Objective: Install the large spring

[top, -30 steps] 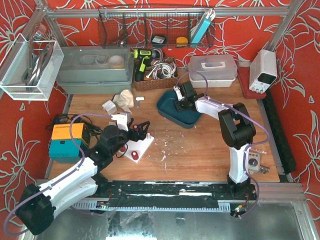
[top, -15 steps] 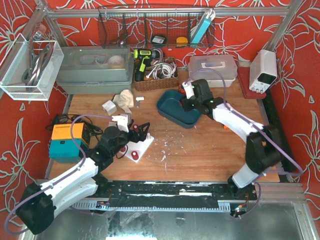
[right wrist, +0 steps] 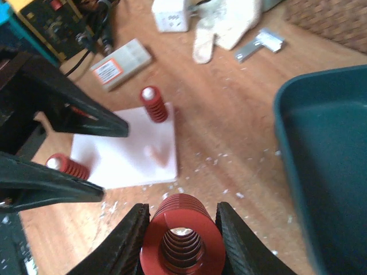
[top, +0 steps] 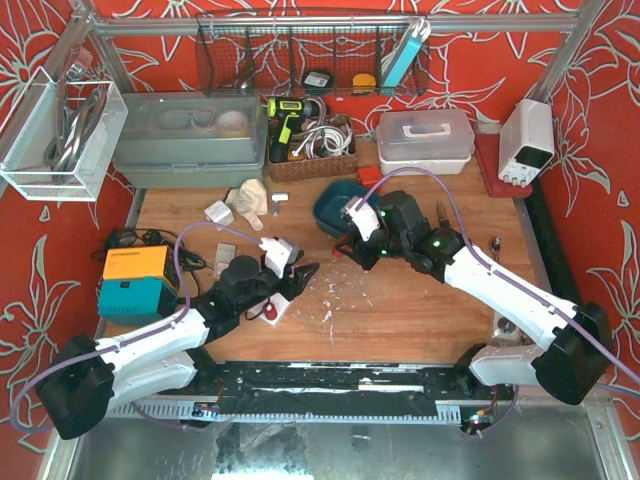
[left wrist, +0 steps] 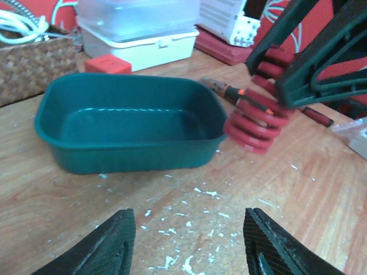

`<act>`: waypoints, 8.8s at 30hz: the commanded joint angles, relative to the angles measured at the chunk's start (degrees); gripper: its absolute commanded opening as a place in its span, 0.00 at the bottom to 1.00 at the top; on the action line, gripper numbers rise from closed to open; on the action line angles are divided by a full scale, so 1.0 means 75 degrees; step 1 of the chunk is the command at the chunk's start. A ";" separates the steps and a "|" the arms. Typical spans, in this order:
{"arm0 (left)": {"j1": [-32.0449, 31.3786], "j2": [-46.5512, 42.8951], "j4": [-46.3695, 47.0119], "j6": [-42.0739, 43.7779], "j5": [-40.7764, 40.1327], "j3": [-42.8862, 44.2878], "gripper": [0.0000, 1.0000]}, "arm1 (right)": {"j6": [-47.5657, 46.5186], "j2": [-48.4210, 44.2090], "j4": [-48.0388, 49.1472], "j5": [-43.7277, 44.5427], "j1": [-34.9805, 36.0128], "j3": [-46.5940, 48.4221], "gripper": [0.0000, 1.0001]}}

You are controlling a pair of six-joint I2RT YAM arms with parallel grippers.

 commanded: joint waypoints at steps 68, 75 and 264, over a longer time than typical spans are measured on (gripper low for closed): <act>-0.1192 0.0597 0.3377 0.3363 0.0333 -0.0858 0.57 | 0.1944 -0.0546 0.0865 -0.0802 0.1236 -0.0936 0.00; -0.1192 0.0806 0.3183 0.3552 0.0698 -0.0735 0.43 | 0.2248 -0.0618 0.1408 -0.0960 0.1237 -0.1191 0.00; -0.0934 0.1382 -0.3869 -0.3051 -0.3590 0.2148 0.00 | -0.0590 -0.4532 0.4351 0.5281 0.1575 -0.5060 0.99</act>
